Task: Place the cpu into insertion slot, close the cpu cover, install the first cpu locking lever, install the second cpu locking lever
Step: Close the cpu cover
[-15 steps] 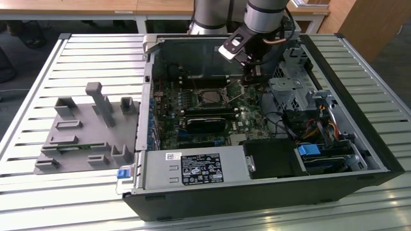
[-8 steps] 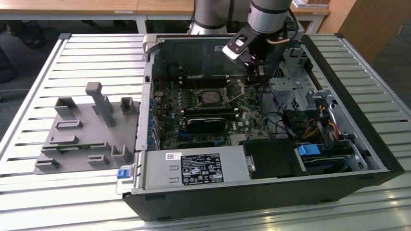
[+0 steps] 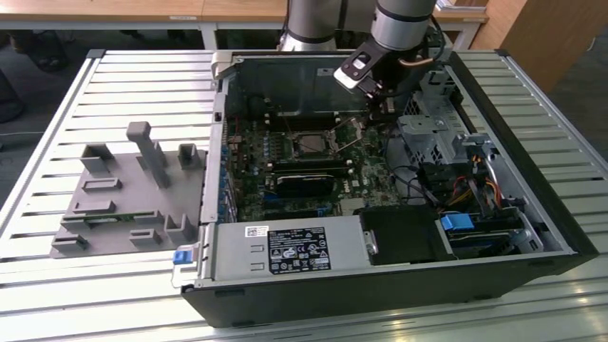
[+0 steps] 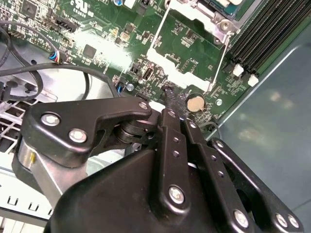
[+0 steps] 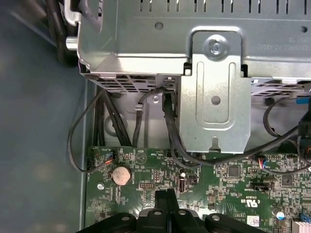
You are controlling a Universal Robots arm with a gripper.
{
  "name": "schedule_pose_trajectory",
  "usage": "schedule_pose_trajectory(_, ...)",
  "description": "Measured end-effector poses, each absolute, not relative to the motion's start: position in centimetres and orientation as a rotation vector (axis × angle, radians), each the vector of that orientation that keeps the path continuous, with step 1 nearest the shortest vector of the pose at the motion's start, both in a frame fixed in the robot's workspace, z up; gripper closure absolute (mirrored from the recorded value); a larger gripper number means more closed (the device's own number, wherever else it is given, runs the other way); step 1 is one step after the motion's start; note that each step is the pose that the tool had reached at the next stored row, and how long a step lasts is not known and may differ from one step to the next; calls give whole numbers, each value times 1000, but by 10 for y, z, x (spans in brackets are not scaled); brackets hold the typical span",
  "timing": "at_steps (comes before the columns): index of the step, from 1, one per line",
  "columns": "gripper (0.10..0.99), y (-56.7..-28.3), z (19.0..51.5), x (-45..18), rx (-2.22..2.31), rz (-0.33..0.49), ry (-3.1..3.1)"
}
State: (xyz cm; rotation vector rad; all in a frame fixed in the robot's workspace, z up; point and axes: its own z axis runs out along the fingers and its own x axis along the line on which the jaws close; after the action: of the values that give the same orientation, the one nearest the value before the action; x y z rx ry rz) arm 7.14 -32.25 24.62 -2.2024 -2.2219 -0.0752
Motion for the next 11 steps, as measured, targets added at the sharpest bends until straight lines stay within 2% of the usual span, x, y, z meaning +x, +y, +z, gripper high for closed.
schedule_pose_trajectory(11,980,-318,235,73,-2199,-65,-2218)
